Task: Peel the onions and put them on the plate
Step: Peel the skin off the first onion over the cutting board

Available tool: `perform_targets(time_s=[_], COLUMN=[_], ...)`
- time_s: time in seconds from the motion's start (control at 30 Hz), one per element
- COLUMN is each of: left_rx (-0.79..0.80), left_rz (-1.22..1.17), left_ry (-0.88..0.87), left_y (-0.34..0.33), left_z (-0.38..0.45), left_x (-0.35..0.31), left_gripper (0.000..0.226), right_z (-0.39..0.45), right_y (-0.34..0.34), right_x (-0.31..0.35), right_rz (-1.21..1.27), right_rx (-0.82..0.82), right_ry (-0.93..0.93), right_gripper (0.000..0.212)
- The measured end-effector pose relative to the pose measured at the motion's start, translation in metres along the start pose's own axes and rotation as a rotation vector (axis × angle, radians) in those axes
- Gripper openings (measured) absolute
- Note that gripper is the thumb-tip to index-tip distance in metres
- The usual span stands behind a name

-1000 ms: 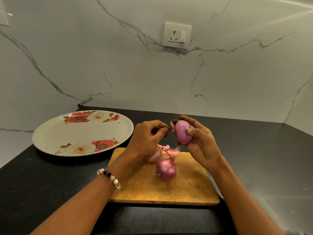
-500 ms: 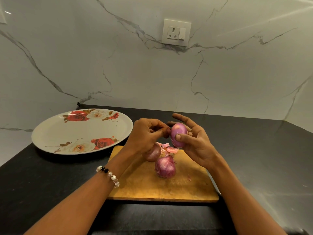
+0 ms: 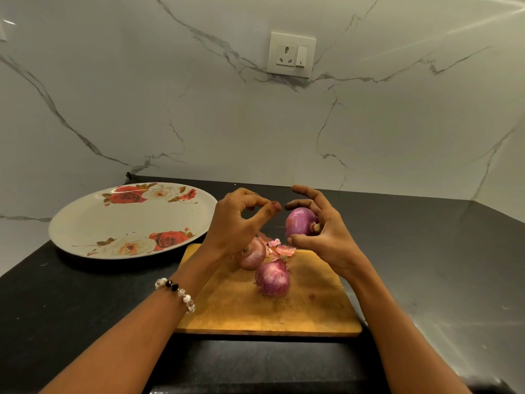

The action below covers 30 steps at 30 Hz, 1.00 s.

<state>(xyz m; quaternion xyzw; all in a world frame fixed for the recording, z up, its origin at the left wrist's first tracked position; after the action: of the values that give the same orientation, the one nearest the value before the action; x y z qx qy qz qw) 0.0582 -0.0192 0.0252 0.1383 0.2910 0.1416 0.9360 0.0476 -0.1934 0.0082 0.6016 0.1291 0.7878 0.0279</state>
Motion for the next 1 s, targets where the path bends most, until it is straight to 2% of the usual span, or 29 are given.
perform_targets(time_s=[0.27, 0.57, 0.73, 1.0], left_rx=[0.236, 0.315, 0.314, 0.181], left_rz=[0.042, 0.072, 0.108, 0.11], left_ry=[0.05, 0.083, 0.064, 0.099], left_y=[-0.022, -0.022, -0.021, -0.014], left_z=[-0.008, -0.01, -0.01, -0.008], left_x=[0.004, 0.004, 0.004, 0.006], left_gripper=[0.027, 0.025, 0.02, 0.014], right_z=[0.001, 0.002, 0.002, 0.001], right_y=[0.001, -0.013, -0.014, -0.01], right_x=[0.001, -0.007, -0.007, -0.005], right_rz=[-0.168, -0.334, -0.339, -0.254], right_rx=[-0.035, 0.03, 0.034, 0.001], right_ry=[0.055, 0.069, 0.076, 0.046], right_gripper=[0.094, 0.094, 0.094, 0.093])
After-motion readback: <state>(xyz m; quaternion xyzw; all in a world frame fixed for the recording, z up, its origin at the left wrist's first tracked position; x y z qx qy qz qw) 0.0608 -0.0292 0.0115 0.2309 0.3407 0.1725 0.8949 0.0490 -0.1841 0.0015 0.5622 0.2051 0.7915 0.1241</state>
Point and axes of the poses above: each hand's wrist, its own z-axis towards the middle knuckle, its own y-axis out of the back of the hand, x = y × z, the point moved 6 cm from there along z, towards the middle knuckle, and after that the axes turned 14 degrees about -y, right-handed, at the moved point
